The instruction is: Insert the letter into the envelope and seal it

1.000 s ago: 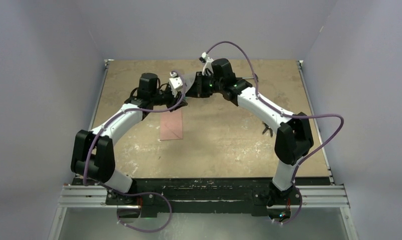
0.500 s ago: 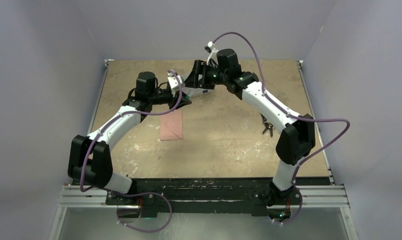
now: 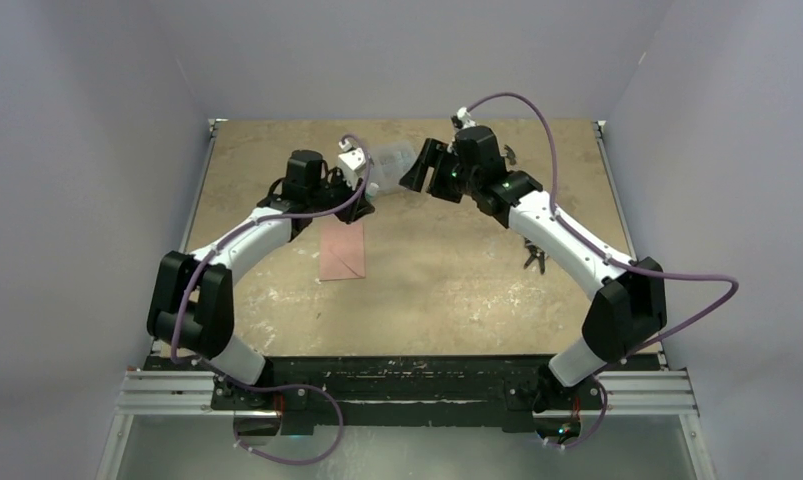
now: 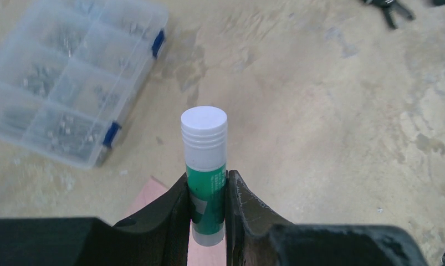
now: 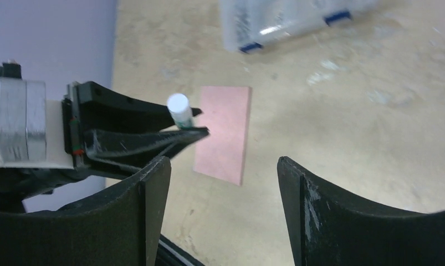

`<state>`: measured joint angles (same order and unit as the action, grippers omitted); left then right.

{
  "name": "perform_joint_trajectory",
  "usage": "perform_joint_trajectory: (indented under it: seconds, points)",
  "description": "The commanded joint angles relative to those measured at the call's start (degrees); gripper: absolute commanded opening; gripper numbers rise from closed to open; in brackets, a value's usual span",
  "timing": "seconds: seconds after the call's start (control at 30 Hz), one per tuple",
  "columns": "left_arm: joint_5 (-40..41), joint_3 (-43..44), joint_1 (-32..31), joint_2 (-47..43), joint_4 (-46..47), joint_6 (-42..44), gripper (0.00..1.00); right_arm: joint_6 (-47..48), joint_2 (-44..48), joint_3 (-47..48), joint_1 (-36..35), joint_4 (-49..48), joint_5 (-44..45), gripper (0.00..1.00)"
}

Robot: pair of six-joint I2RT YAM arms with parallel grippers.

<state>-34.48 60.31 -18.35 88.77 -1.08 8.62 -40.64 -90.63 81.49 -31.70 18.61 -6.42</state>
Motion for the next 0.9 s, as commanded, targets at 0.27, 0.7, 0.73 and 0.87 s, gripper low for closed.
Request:
perform_joint_trajectory:
  seconds: [0.27, 0.7, 0.73, 0.87]
  points:
    - [24.99, 3.41, 2.72, 10.38, -8.19, -29.80, 0.14, -4.24, 6.40, -9.33, 2.34, -1.71, 4.01, 0.71]
    - [29.15, 15.43, 5.08, 26.40, -10.69, -44.51, 0.18, -4.44, 8.98, -14.52, 2.77, -4.29, 3.25, 0.71]
    - [29.03, 16.48, 5.12, 27.17, -10.83, -44.65, 0.18, -4.48, 8.93, -14.78, 2.83, -4.38, 3.21, 0.70]
    - [28.67, 18.20, 5.08, 28.62, -11.23, -45.29, 0.21, -4.13, 8.63, -14.83, 3.01, -4.40, 3.08, 0.70]
